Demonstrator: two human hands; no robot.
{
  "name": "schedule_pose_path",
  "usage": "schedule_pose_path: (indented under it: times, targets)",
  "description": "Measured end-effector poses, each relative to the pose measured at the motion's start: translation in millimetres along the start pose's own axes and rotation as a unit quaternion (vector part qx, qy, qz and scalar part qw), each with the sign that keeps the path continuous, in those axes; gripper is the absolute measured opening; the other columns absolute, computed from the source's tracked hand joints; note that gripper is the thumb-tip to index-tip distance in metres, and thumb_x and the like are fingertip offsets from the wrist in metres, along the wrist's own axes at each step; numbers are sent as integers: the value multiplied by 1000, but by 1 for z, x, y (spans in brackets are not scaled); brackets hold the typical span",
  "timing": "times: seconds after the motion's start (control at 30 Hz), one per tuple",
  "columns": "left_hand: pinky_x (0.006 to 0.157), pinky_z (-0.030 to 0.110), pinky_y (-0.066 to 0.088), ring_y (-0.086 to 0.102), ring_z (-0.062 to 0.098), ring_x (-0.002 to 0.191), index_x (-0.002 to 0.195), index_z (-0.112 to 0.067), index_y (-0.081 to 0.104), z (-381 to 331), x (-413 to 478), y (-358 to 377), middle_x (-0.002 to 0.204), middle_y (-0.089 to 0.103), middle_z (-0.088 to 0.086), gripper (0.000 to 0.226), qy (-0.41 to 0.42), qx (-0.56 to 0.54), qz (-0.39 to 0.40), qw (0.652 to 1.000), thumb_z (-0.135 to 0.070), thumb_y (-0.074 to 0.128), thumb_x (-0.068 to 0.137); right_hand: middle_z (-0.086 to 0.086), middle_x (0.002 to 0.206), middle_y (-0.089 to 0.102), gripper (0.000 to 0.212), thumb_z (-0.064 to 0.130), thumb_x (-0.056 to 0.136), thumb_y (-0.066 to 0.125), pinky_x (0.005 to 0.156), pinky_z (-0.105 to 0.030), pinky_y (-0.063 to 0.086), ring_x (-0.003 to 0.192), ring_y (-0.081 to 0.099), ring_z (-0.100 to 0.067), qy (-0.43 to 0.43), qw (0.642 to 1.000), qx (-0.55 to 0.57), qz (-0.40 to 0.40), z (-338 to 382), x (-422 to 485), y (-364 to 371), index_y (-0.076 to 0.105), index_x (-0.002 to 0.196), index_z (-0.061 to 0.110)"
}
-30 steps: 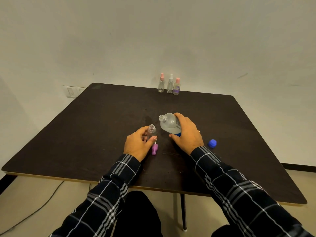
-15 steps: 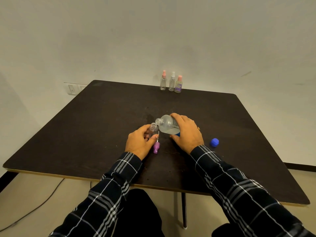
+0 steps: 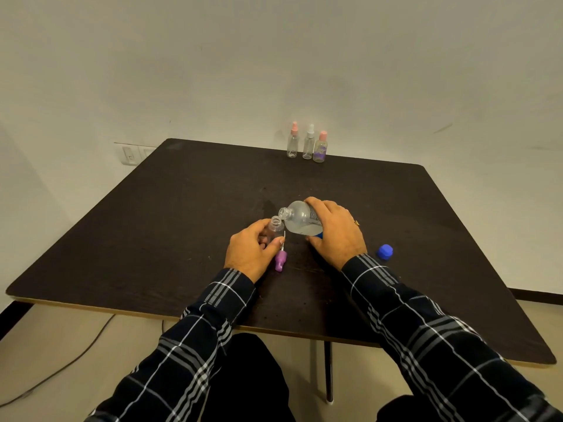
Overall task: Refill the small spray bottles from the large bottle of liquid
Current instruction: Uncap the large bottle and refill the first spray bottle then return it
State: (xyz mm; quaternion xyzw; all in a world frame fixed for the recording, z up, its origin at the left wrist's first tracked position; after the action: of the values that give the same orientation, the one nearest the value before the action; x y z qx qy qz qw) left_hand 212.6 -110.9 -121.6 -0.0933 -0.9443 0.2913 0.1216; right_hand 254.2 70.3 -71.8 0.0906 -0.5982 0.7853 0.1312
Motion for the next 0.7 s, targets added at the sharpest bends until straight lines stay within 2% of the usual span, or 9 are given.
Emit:
schedule_pose_path:
  times: [0.17, 0.43, 0.7]
  targets:
    - [86, 22, 53, 64, 2, 92, 133, -28, 64, 0, 0, -1, 104, 70, -10, 46, 2, -3, -8, 1000, -33, 76, 89, -3, 133, 54, 74, 31, 80, 78, 109, -50, 40, 123, 50, -26, -6, 1000, -28, -12, -1, 2, -1, 37, 142, 32]
    - [91, 33, 58, 66, 5, 93, 129, -30, 65, 0, -1, 0, 100, 70, -12, 41, -4, -4, 0, 1000, -33, 76, 89, -2, 131, 54, 75, 29, 80, 78, 109, -56, 39, 123, 49, -27, -9, 998, -59, -16, -2, 4, -1, 35, 141, 35]
    - [89, 28, 55, 64, 5, 93, 132, -30, 64, -3, -2, -2, 101, 69, -12, 43, -5, -1, 0, 1000, -32, 75, 90, -6, 137, 51, 73, 27, 83, 76, 112, -56, 35, 129, 46, -29, -13, 997, -79, -17, 0, 7, -4, 35, 144, 35]
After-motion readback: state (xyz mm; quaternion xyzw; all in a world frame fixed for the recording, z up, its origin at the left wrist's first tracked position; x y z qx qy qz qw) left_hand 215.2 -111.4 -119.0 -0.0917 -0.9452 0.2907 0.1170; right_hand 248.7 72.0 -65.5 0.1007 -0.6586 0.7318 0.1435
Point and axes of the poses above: each hand's wrist, its own x-axis towards the middle knuckle, its own y-axis out of the palm, z = x × y, the point moved 9 cm from there along x, towards the middle knuckle
